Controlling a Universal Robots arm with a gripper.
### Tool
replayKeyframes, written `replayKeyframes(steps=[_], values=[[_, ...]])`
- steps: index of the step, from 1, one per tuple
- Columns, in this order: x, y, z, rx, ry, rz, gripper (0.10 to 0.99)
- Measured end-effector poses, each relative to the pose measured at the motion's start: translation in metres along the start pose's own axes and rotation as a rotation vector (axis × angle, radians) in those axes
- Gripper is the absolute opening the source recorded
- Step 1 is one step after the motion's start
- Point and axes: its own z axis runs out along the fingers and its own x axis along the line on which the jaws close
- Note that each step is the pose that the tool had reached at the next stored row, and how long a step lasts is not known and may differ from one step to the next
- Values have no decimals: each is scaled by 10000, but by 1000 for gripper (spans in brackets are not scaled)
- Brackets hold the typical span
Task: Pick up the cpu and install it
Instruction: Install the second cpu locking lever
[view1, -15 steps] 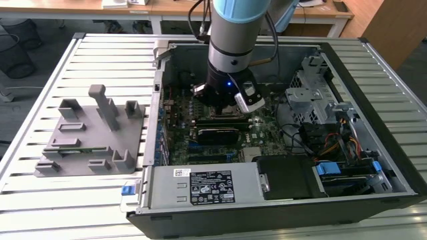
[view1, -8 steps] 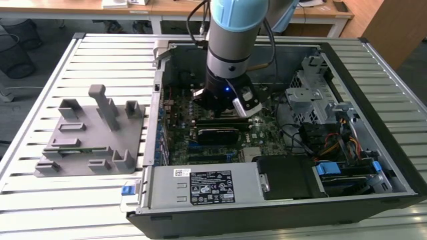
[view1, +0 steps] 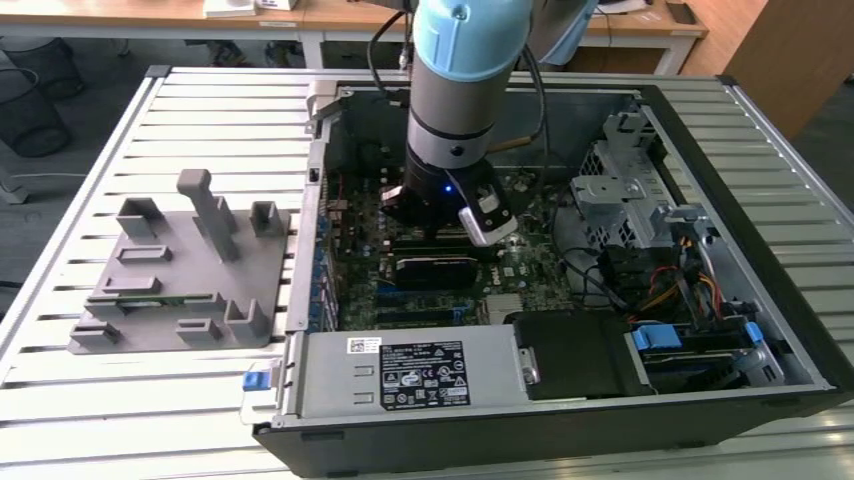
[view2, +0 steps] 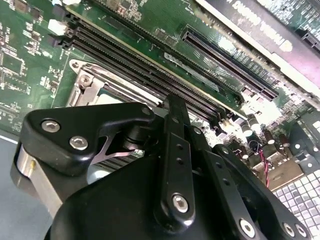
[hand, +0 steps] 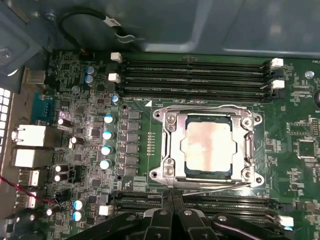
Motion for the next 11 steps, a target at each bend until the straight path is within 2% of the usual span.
replayKeyframes(steps=[4,8,10,11], values=[[21,-8,41,-138,-2,-4,106],[30,-13,77,-356,-9,-12,106],[30,-19,90,-497,-13,-15,106],[31,-25,92,-604,-16,-19,106]])
